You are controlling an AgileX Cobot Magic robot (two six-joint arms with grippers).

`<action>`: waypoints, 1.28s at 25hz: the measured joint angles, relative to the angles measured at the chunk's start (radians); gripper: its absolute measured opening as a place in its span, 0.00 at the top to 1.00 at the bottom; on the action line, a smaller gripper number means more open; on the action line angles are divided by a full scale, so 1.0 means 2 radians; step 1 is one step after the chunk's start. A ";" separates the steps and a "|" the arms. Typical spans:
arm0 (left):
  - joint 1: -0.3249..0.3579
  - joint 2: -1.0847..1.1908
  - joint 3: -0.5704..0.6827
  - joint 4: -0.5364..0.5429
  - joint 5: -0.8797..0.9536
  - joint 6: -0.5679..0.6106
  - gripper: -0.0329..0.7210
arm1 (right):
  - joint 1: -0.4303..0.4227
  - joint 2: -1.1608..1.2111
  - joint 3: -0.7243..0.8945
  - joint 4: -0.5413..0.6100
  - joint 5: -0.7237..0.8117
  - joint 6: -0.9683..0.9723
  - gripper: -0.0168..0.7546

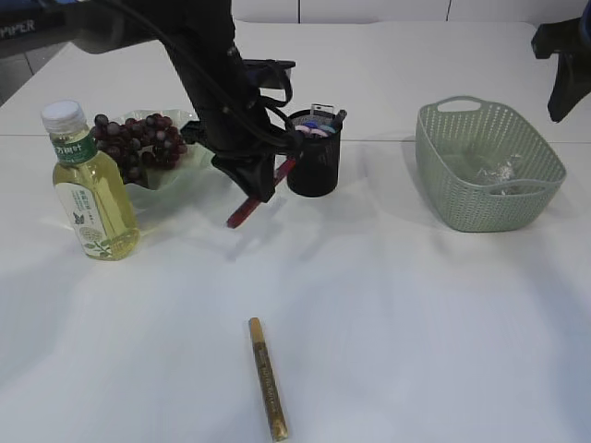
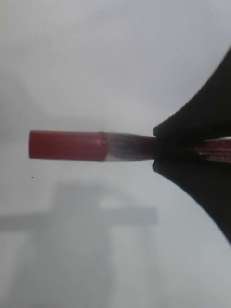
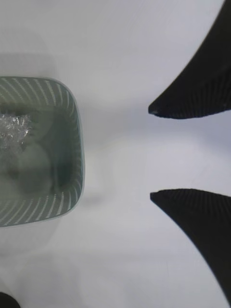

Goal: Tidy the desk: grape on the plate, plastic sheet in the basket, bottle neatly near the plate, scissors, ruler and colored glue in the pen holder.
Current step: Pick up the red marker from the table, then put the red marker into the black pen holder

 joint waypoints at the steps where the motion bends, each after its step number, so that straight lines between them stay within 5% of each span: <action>1: 0.000 -0.010 0.012 0.000 0.000 0.000 0.85 | 0.000 0.000 0.000 0.000 0.000 0.000 0.48; 9: 0.000 -0.106 0.155 0.021 -0.063 0.000 0.86 | 0.000 0.000 0.000 0.000 0.000 0.000 0.48; 22: 0.000 -0.244 0.498 0.042 -0.644 0.000 0.86 | 0.000 0.000 0.000 0.000 0.000 0.000 0.48; 32: 0.000 -0.211 0.528 0.042 -0.965 0.000 0.86 | 0.000 0.000 0.000 0.000 0.000 0.000 0.48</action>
